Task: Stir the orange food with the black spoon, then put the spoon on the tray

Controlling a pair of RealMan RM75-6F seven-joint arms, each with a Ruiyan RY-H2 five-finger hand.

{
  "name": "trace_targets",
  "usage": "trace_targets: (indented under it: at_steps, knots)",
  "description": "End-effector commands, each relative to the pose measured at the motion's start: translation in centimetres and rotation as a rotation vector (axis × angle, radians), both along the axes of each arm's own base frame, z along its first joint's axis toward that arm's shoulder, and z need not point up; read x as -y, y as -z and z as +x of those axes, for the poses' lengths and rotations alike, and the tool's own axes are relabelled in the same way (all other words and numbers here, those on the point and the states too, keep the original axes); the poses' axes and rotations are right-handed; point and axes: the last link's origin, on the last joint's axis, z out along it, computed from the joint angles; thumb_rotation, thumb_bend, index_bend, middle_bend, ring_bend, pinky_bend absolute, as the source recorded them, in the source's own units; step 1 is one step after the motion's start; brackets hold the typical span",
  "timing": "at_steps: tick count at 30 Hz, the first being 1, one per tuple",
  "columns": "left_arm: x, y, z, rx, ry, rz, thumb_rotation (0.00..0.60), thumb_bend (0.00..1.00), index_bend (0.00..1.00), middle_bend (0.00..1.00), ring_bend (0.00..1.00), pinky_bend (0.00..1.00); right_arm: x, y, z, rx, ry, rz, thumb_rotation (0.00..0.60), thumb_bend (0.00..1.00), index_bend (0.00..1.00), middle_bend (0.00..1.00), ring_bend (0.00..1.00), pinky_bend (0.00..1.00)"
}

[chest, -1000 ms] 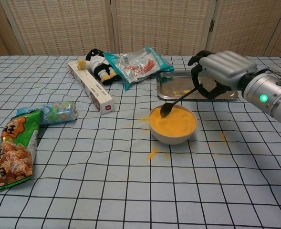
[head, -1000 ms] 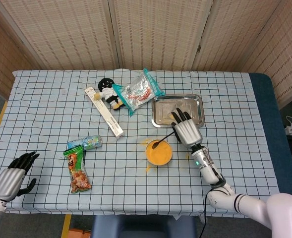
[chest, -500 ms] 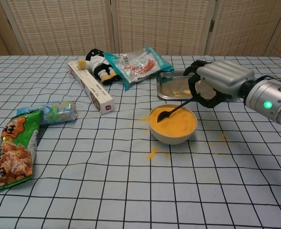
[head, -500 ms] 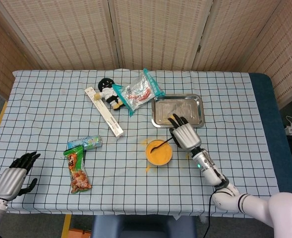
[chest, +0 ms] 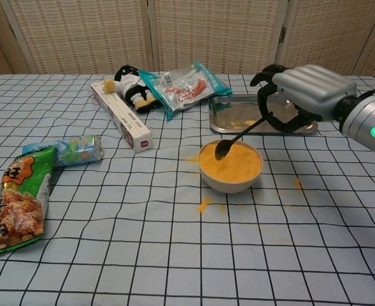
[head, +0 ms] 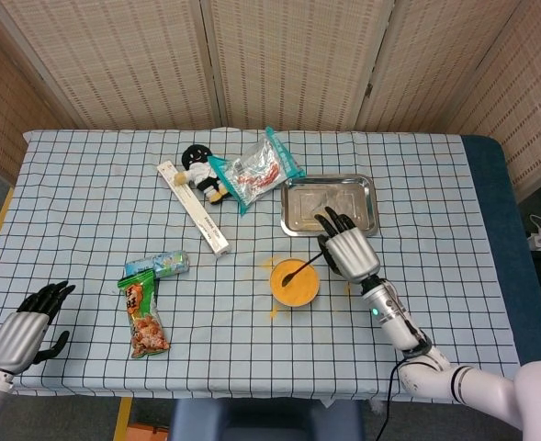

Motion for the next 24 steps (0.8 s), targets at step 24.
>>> trace_targets:
  at_steps: [24]
  knots:
    - [0.0,0.1,0.0,0.002,0.005,-0.006,0.600,0.45,0.00,0.00,0.00,0.14,7.2,1.3,-0.6,0.083,0.265,-0.159,0.600,0.46,0.88,0.15,0.00,0.18]
